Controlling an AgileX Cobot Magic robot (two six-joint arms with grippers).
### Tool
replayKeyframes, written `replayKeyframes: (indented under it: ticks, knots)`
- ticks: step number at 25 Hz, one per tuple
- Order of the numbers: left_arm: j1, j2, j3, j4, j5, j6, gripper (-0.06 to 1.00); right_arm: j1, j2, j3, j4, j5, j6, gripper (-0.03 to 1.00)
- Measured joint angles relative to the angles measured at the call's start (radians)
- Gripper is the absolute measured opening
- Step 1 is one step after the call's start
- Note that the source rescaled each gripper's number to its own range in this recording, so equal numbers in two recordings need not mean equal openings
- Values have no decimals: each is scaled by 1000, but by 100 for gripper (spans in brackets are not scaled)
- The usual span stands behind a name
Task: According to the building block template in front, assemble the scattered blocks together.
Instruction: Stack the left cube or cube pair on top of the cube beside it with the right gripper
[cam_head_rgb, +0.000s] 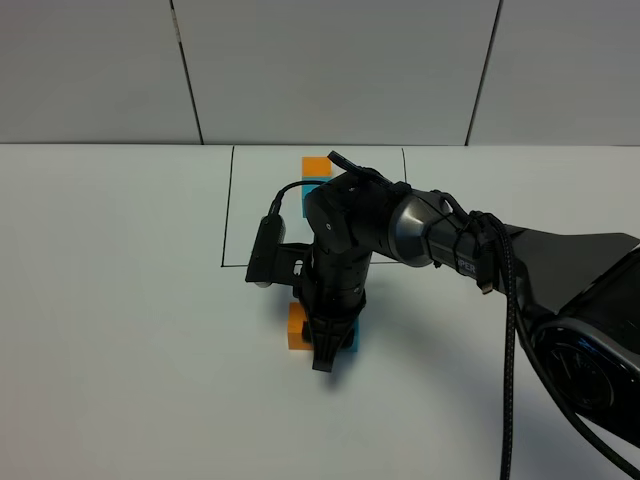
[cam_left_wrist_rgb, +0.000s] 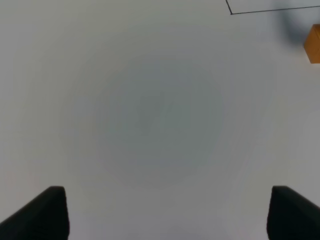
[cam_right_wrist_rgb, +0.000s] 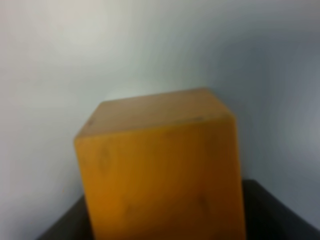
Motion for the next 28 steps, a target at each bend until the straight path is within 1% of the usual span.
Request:
replayKeyframes:
  ticks: [1, 9, 13, 18, 24, 28]
  knots:
    - [0, 0, 0, 0, 0, 0, 80, 0, 0, 0, 1, 1, 6, 0]
    - [0, 0, 0, 0, 0, 0, 80, 0, -3, -1, 0, 1, 112, 1]
    - [0, 0, 0, 0, 0, 0, 80, 0, -33, 2, -9, 1, 238, 1]
    - [0, 0, 0, 0, 0, 0, 80, -12, -112, 2, 15, 0, 457, 1]
    - [0, 0, 0, 0, 0, 0, 80, -44, -190, 2, 103, 6, 732, 1]
    - [0, 0, 0, 0, 0, 0, 80, -51, -213, 2, 119, 9, 954, 1]
